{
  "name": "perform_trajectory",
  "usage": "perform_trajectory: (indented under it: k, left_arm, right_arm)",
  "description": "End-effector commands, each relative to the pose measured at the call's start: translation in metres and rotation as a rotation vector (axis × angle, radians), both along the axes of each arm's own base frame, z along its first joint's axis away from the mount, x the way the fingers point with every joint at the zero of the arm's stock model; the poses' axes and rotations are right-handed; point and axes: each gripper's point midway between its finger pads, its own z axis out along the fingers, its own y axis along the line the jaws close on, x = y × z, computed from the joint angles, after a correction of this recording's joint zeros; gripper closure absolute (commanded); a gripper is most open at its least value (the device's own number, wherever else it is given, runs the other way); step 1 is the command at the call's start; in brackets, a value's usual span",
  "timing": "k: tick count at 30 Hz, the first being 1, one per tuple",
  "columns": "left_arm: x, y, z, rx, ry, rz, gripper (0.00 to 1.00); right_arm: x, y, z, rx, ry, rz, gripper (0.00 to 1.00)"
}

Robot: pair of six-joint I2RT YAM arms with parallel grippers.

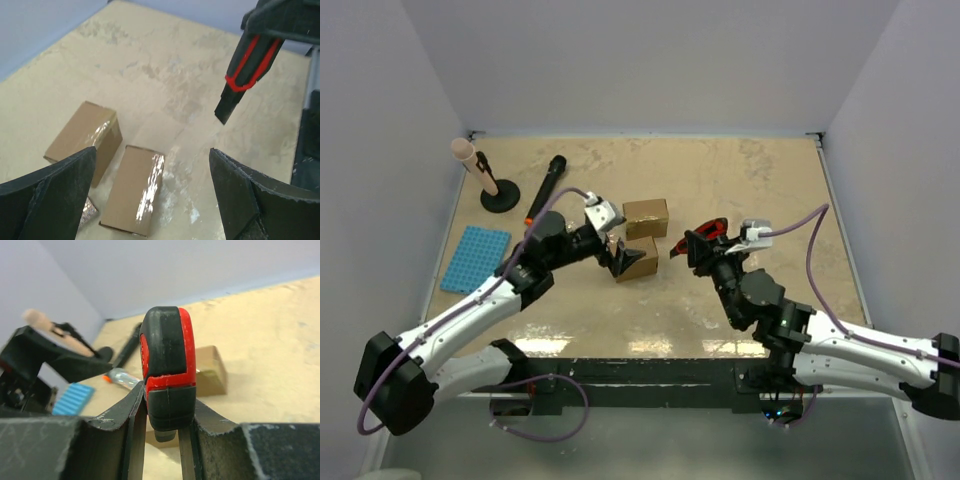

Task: Unpack the express box
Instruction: Cut the express box at the center of the board.

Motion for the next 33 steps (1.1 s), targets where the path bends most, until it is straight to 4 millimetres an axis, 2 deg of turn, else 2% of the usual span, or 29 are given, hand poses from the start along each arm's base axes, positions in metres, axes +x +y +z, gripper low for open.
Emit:
perform_trajectory:
  k: [1, 2, 3, 4, 7, 10, 13, 14, 16, 17, 19, 20, 24, 26, 33]
  left_arm:
    - [0.011, -0.006, -0.035, 0.175, -0.155, 0.134, 0.00]
    - [0.012, -0.010, -0.049, 0.232, -0.172, 0.127, 0.00]
    - [0.012, -0.012, -0.053, 0.247, -0.175, 0.128, 0.00]
    - [0.018, -0.010, -0.052, 0.232, -0.190, 0.169, 0.00]
    - [0.018, -0.008, -0.045, 0.187, -0.275, 0.181, 0.00]
    - [0.017, -0.013, -0.047, 0.247, -0.349, 0.119, 0.00]
    - [0.022, -0.019, -0.061, 0.364, -0.390, 0.043, 0.00]
    - [0.025, -0.022, -0.072, 0.411, -0.398, 0.005, 0.00]
    - [0.032, -0.028, -0.073, 0.424, -0.387, -0.036, 0.00]
    - [0.035, -0.030, -0.084, 0.448, -0.368, -0.061, 0.00]
    - [0.041, -0.035, -0.085, 0.448, -0.354, -0.090, 0.00]
    - [0.045, -0.035, -0.093, 0.467, -0.339, -0.103, 0.00]
    - [0.054, -0.038, -0.099, 0.467, -0.311, -0.133, 0.00]
    - [0.054, -0.038, -0.113, 0.491, -0.274, -0.162, 0.00]
    - [0.040, -0.042, -0.136, 0.498, -0.174, -0.253, 0.04]
  right_arm:
    - [0.011, -0.017, -0.021, 0.019, 0.032, -0.175, 1.00]
    - [0.012, -0.017, -0.024, 0.011, 0.034, -0.189, 1.00]
    - [0.014, -0.013, -0.031, -0.010, 0.039, -0.193, 1.00]
    - [0.015, -0.012, -0.032, -0.002, 0.037, -0.196, 1.00]
    - [0.017, -0.010, -0.037, -0.017, 0.038, -0.210, 1.00]
    - [0.018, -0.009, -0.040, -0.043, 0.043, -0.215, 1.00]
    - [0.015, -0.012, -0.037, -0.028, 0.038, -0.203, 1.00]
    - [0.014, -0.013, -0.036, -0.019, 0.035, -0.195, 1.00]
    - [0.012, -0.014, -0.039, -0.016, 0.035, -0.180, 1.00]
    - [0.011, -0.016, -0.037, -0.002, 0.032, -0.173, 1.00]
    - [0.010, -0.015, -0.041, -0.007, 0.034, -0.161, 1.00]
    - [0.010, -0.014, -0.043, -0.014, 0.036, -0.156, 1.00]
    - [0.009, -0.011, -0.044, -0.006, 0.034, -0.134, 1.00]
    - [0.009, -0.009, -0.044, 0.001, 0.025, -0.132, 1.00]
    - [0.016, -0.007, -0.045, 0.021, -0.024, -0.173, 1.00]
